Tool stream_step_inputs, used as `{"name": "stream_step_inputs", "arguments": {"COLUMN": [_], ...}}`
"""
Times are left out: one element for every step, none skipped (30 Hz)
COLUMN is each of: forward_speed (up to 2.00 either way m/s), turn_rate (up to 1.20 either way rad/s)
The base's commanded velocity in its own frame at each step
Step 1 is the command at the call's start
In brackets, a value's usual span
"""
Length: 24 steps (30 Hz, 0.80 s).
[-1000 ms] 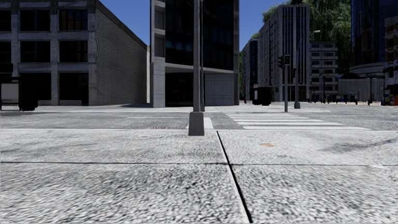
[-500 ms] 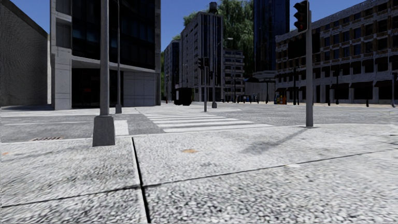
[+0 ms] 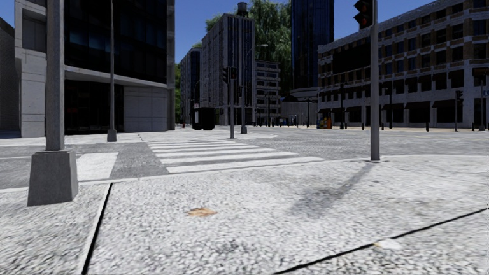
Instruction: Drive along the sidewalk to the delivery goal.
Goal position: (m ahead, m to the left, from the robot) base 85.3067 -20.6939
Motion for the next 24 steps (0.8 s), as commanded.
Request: {"name": "stream_step_inputs", "arguments": {"forward_speed": [2.0,2.0,2.0,2.0,2.0,2.0,2.0,2.0,2.0,2.0,2.0,2.0,2.0,2.0,2.0,2.0,2.0,2.0,2.0,2.0,2.0,2.0,2.0,2.0], "turn_rate": [0.0,0.0,0.0,0.0,0.0,0.0,0.0,0.0,0.0,0.0,0.0,0.0,0.0,0.0,0.0,0.0,0.0,0.0,0.0,0.0,0.0,0.0,0.0,0.0]}}
